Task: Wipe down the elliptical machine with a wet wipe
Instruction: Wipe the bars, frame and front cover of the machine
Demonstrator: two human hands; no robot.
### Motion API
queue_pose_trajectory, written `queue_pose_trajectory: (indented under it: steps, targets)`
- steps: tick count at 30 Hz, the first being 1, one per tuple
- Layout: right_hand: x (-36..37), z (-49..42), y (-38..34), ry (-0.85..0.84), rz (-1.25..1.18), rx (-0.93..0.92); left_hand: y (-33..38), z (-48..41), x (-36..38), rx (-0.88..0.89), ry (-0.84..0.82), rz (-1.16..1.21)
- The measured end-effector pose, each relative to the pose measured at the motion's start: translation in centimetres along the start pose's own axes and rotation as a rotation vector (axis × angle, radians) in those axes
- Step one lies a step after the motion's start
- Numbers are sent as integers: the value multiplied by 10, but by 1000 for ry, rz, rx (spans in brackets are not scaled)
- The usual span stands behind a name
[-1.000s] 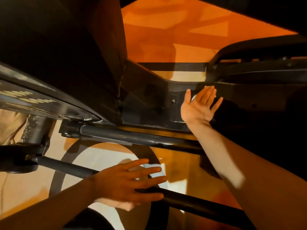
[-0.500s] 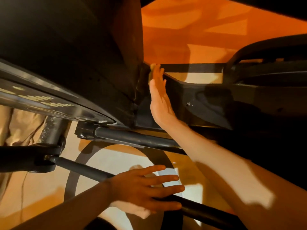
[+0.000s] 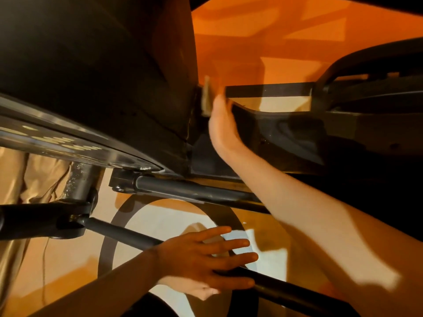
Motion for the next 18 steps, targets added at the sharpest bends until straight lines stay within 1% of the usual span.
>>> queue_pose_trajectory:
  steps: [1, 2, 4, 6, 8, 10, 12, 14, 16, 18]
  targets:
    - [15, 10, -5, -57, 69, -96, 0, 0, 1, -7, 10, -3]
    - [27, 20, -4, -76, 133, -192, 0, -1, 1, -8, 12, -5]
    - [34, 33, 7, -44, 209, -336, 1, -1, 0, -8, 13, 2]
    - [31, 39, 28, -11, 365, -438, 0, -1, 0, -5, 15, -10]
    - [24, 43, 50, -14, 486, -503, 0, -1, 1, -10, 21, -32]
    - [27, 49, 63, -8, 498, -513, 0, -2, 0, -27, 40, -23]
    - [35, 53, 58, 25, 431, -495, 0, -3, -3, -34, 61, -27]
    - [41, 52, 39, 35, 341, -422, -1, -3, -4, -35, 86, -59]
    - [40, 47, 26, -3, 293, -328, -1, -4, 0, -34, 97, -112]
    - [41, 54, 26, 11, 306, -363, 1, -4, 3, -35, 99, -104]
Point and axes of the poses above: each hand's wrist, its own z-axis away from the middle knuckle, its own x-axis out of the palm, y = z × x, the point moved 2 cm from there along -z, towards the middle knuckle, and after that the axes turned 7 degrees about x, right-handed, at the moved point
